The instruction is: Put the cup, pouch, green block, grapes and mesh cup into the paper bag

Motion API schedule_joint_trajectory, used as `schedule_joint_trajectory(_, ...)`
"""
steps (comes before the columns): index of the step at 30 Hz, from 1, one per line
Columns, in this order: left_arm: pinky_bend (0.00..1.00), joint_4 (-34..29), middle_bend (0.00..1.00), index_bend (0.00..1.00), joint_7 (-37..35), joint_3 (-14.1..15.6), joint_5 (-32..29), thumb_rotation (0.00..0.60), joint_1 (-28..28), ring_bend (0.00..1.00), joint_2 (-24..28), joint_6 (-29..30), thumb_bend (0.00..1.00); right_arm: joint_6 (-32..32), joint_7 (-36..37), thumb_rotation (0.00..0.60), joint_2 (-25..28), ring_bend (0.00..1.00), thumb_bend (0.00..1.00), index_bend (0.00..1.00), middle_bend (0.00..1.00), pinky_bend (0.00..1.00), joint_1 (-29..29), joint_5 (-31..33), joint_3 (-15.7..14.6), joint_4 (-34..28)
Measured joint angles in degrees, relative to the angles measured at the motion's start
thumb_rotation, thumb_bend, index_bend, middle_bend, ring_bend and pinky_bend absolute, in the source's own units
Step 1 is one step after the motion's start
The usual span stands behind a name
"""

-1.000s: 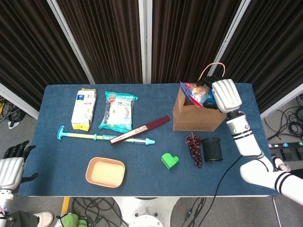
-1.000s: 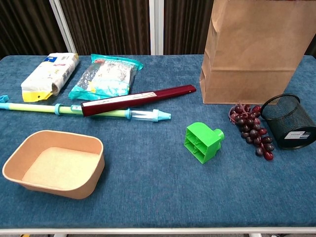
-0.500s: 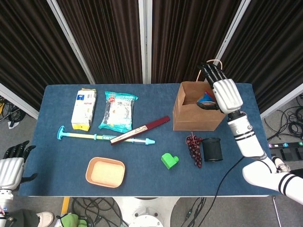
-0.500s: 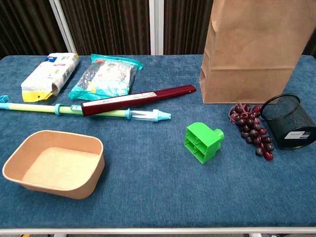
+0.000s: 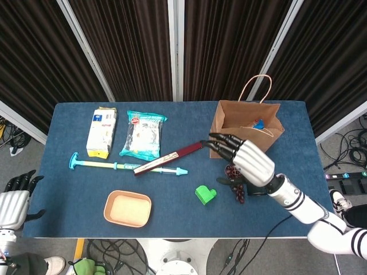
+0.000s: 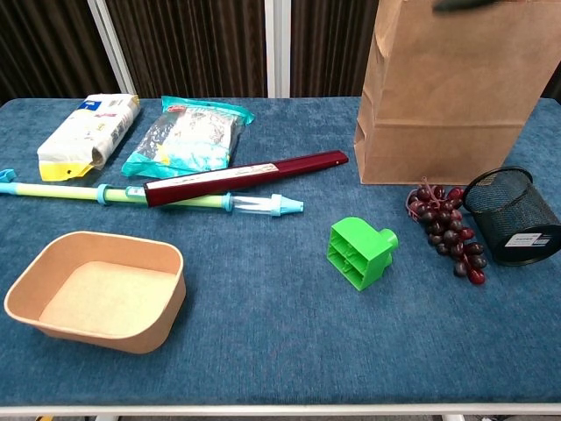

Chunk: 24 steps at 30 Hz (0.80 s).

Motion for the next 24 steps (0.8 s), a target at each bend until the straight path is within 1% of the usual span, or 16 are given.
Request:
schedule_joint_trajectory(2,0.15,-0.1,0.2,0.24,0.0,0.1,0.1,0.6,0.1,0.14,0.0,0.0,0.0,-1.1,-0.3,0.6,0.7,0.16,0.02,0.11,0.27,0.3,0.0,-1.4,-1.9,-0.6)
schedule_joint_trajectory(4,0.15,-0.1,0.2,0.24,0.0,0.2,0.1,0.6,0.1,0.14,0.0,0.1,0.0,-3.5,-1.1,0.6,1.3,0.17,0.01,0.12,0.27,0.31,0.1,-2.0,-3.3,-1.2)
schedule_joint_trajectory(5,0.15,-0.1,0.2,0.24,0.0,0.2,0.3,0.6,0.2,0.14,0.0,0.2,0.0,-4.8,-1.7,0.6,1.5,0.16,0.01,0.11,0.26,0.31,0.3,-2.0,-3.8,-1.5)
schedule_joint_trajectory(6,0.15,-0.1,0.2,0.24,-0.1,0.2,0.4,0.6,0.1,0.14,-0.1,0.2,0.0,-7.0,-2.9,0.6,1.7,0.14,0.0,0.09,0.24,0.3,0.5,-1.9,-4.4,-1.8)
schedule_joint_trajectory(9,0.15,0.1,0.2,0.24,-0.3,0.3,0.8,0.6,0.2,0.14,-0.1,0.4,0.0,-13.5,-7.3,0.6,1.6,0.08,0.0,0.0,0.16,0.24,1.1,-0.6,-5.8,-2.4)
schedule_joint_trajectory(12,0.15,0.0,0.2,0.24,-0.3,0.3,0.6,0.6,0.3,0.14,-0.1,0.5,0.0,-20.4,-12.3,0.6,0.1,0.05,0.0,0.0,0.13,0.2,1.9,2.0,-6.8,-2.6)
schedule_joint_trajectory(15,0.15,-0.1,0.2,0.24,-0.3,0.4,0.5,0.6,0.5,0.14,0.0,0.6,0.0,-25.0,-15.8,0.6,-2.9,0.03,0.0,0.0,0.11,0.18,2.8,4.6,-7.7,-1.8)
schedule_joint_trajectory(19,0.15,-0.1,0.2,0.24,-0.4,0.4,0.2,0.6,0.6,0.14,0.0,0.4,0.0,-27.8,-19.5,0.6,-6.4,0.03,0.0,0.0,0.11,0.18,3.7,6.4,-8.6,0.2)
schedule_joint_trajectory(24,0.15,-0.2,0.2,0.24,-0.3,0.3,0.0,0.6,0.4,0.14,-0.2,0.0,0.0,-29.8,-23.1,0.6,-9.7,0.03,0.0,0.0,0.1,0.18,4.2,8.5,-8.9,2.9)
